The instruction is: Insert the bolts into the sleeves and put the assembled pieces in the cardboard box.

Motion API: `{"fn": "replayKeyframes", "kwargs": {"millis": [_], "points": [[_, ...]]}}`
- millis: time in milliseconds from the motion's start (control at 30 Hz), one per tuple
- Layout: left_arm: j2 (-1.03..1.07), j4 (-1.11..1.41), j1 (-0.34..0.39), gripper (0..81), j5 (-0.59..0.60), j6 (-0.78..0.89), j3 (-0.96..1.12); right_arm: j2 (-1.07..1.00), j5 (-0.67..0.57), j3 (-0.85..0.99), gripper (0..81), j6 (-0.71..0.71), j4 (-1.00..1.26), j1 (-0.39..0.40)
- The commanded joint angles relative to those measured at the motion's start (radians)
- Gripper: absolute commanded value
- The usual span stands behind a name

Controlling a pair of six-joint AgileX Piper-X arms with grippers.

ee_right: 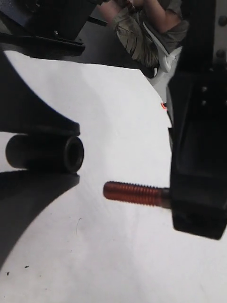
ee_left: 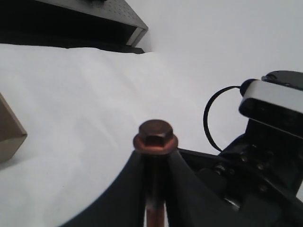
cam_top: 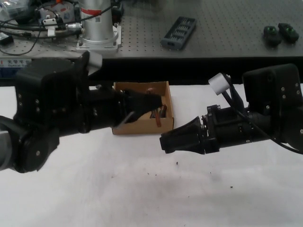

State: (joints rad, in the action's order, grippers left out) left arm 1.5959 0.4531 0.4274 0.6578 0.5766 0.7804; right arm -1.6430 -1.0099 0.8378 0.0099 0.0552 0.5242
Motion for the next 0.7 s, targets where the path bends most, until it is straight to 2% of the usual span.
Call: {"fn": "replayKeyframes", "kwargs": {"millis": [0,233,467,667], "points": [[0.000,0.015,-0.060,0.6,0.120,0.024,0.030,0.022,-0.036,0.002,3.7,-0.056,-0.003,-0.009],[-0.032,0.019,-0.113,0.6,0.318,0.024,0.068,0.022,-0.086,0.002,3.7,-0.165,-0.020,-0.009],[-0.050,0.019,-0.106,0.6,0.368,0.050,0.068,0.022,-0.094,0.002,3.7,-0.259,-0.020,-0.009],[-0.050,0.017,-0.099,0.6,0.368,-0.028,0.068,0.022,-0.051,0.002,3.7,-0.326,-0.020,-0.009]]}}
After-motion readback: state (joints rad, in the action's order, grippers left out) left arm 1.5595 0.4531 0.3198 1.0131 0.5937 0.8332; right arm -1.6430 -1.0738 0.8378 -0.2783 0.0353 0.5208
